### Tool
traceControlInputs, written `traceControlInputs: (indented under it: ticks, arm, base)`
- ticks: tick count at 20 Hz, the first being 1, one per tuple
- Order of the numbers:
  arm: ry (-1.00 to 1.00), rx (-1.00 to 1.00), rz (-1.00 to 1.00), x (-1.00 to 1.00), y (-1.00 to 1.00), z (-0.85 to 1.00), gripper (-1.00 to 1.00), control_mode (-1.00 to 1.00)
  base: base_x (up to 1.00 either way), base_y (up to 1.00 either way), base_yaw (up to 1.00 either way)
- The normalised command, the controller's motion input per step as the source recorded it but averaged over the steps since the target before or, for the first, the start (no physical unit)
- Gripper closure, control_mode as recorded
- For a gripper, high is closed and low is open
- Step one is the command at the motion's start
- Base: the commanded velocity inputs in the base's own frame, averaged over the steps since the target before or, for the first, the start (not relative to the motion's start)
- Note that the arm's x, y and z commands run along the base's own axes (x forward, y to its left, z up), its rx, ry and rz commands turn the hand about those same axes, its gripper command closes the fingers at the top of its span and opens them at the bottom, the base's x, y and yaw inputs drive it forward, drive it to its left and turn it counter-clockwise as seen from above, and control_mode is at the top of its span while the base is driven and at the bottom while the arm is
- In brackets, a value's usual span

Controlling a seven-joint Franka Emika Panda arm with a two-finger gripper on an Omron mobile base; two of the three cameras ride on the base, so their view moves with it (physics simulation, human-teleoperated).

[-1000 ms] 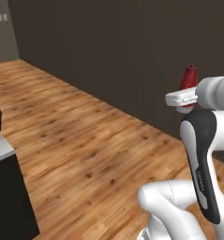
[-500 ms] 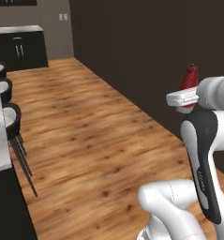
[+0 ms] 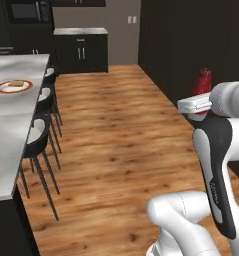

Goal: Move the hot dog bun to the plate on the dining table and place the condiment next to that plate. Then navigate to the fridge and take the sausage and place it on the plate as well.

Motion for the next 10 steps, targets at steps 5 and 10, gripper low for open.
traceControlInputs:
  ticks: [5,10]
  arm:
    - [0.0,0.0,0.0,0.0,0.0,0.0,1.0,1.0]
    - [0.0,0.0,0.0,0.0,0.0,0.0,1.0,1.0]
  base:
    - [0.95,-0.56,0.49]
    - [0.89,-0.65,0.47]
